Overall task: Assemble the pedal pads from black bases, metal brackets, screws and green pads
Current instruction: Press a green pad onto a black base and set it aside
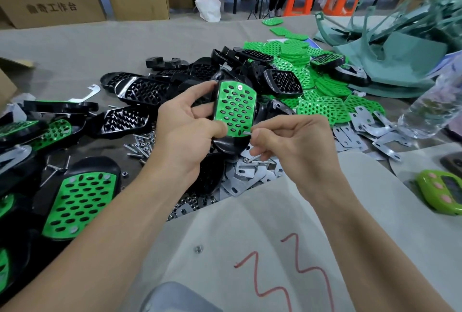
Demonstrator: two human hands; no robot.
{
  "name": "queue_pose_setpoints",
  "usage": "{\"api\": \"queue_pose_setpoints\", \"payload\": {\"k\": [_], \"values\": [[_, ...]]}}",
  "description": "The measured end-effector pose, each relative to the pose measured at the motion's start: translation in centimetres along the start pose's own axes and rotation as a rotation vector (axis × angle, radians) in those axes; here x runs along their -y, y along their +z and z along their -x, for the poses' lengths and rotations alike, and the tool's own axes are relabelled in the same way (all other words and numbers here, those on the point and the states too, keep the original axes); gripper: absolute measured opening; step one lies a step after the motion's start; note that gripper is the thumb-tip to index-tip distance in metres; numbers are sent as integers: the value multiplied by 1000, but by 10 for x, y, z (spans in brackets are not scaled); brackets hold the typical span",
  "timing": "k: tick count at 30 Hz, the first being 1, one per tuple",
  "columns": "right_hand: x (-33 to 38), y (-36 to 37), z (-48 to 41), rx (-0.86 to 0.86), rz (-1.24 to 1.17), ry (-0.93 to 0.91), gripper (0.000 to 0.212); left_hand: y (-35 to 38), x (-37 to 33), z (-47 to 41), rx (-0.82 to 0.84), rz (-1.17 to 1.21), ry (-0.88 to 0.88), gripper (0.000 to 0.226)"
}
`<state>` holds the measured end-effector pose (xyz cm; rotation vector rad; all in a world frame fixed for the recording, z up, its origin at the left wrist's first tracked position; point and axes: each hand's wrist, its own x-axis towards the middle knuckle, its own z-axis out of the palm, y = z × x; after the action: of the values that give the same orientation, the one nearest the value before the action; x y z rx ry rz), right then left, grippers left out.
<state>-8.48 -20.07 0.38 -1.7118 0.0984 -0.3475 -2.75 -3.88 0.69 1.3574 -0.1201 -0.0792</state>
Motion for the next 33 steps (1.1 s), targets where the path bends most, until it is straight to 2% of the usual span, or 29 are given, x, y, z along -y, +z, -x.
{"api": "queue_pose_setpoints", "payload": {"k": [5,12,13,16,18,21,23,25,27,30,33], "values": [[-1,10,6,-64,250,-74,22,2,3,2,23,-76,77,79],[-4,10,2,7,-21,2,14,-1,1,0,-11,-6,110,74],[-5,12,3,0,-39,-2,13,0,1,1,-18,-40,145,74],[-9,21,5,-108,-23,-56,14,6,-1,13,6,-343,340,76],[-10,24,6,-157,15,-96,14,11,-2,19,15,-381,410,78],[-9,25,6,-141,11,-92,17,10,-3,13,-10,-147,290,75],[-7,22,4,-111,-122,-27,15,6,-5,7,-24,-11,178,72],[-6,17,2,-71,-331,50,13,3,-6,4,-23,31,122,70],[-7,15,0,-33,-422,72,13,3,-6,4,-23,42,102,69],[-10,17,1,-30,-237,-10,13,5,-5,6,-31,44,116,69],[-12,17,1,-110,-92,-64,10,5,-3,6,-35,109,57,66]]}}
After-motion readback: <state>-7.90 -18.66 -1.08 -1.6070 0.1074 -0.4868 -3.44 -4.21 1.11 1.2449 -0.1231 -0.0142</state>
